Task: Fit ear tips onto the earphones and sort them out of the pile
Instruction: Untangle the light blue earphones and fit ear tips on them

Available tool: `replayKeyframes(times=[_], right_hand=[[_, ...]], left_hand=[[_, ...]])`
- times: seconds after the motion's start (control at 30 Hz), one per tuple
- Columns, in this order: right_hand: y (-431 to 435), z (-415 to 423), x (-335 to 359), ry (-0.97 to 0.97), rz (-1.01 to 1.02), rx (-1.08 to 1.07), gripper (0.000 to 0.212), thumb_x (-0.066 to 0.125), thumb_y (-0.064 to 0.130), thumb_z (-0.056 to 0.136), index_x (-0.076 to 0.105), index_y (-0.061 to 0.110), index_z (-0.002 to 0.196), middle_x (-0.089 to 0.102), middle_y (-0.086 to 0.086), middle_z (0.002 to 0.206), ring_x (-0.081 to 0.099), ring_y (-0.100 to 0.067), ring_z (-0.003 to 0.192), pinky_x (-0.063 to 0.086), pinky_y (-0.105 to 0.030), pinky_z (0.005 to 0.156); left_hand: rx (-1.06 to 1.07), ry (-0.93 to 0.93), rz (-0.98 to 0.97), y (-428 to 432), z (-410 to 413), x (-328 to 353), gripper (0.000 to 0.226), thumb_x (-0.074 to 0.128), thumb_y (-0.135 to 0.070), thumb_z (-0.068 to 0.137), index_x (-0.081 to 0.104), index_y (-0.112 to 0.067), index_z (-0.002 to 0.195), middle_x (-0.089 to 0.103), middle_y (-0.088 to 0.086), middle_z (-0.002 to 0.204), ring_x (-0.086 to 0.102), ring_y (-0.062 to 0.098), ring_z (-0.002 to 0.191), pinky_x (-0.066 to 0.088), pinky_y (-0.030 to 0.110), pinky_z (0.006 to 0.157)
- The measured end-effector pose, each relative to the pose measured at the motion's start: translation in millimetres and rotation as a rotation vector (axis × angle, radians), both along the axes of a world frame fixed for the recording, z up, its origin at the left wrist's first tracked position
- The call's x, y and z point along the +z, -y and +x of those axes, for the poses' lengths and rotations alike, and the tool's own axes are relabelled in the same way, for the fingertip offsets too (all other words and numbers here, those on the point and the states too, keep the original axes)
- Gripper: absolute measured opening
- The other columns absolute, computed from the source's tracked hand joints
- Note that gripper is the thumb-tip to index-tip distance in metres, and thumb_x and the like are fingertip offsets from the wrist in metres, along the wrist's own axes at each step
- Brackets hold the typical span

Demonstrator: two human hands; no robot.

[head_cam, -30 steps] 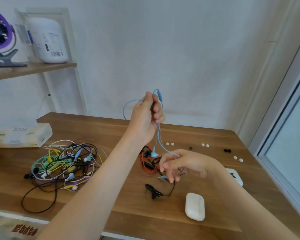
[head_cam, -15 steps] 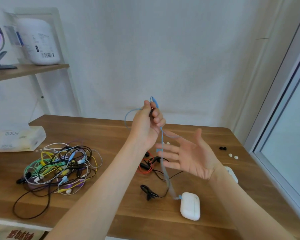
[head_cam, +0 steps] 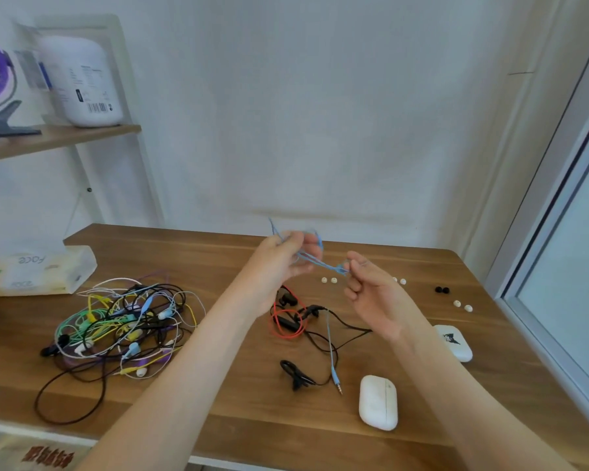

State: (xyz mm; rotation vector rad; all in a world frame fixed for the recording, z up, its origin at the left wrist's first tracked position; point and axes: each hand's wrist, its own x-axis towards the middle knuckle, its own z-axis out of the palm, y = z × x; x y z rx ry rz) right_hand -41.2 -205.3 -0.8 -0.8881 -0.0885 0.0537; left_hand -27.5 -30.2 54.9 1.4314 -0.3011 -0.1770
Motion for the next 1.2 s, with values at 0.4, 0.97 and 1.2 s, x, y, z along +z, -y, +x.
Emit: replayKeyframes(times=[0.4, 0.97, 1.2], right_hand=[[-3.1, -0.5, -7.9, 0.001, -0.259, -0.099, 0.033, 0.056, 0.003, 0.091, 0.052, 0.009, 0.124, 0.064, -0.001, 0.089, 0.050, -0.011, 0.073, 0.041, -0.024, 0.074], [-32.7, -7.4, -7.4, 0.109, -0.589, -0.243, 0.029, 0.060, 0.003, 0.090, 0.055, 0.007, 0.118, 0.073, -0.001, 0.087, 0.067, -0.013, 0.083, 0.051, -0.024, 0.058], [-27.5, -6.4, -14.3, 0.139, -0.606, -0.270, 0.024, 0.061, 0.001, 0.089, 0.061, 0.001, 0.113, 0.071, 0.008, 0.097, 0.065, -0.003, 0.086, 0.048, -0.016, 0.068]], left_hand=[[0.100, -0.231, 0.816, -72.2, 19.1, -24.7, 0.033, 0.068, -0.038, 0.087, 0.066, -0.007, 0.078, 0.056, 0.002, 0.064, 0.050, 0.012, 0.056, 0.044, 0.019, 0.053], [-0.094, 0.147, 0.653, -11.6, 3.5, -39.8, 0.006, 0.058, -0.022, 0.094, 0.061, -0.017, 0.092, 0.069, -0.006, 0.075, 0.065, 0.007, 0.071, 0.051, 0.022, 0.070], [-0.142, 0.001, 0.627, -19.5, 6.3, -35.2, 0.003, 0.062, -0.015, 0.092, 0.064, -0.014, 0.092, 0.068, -0.003, 0.081, 0.062, 0.006, 0.072, 0.051, 0.019, 0.072]])
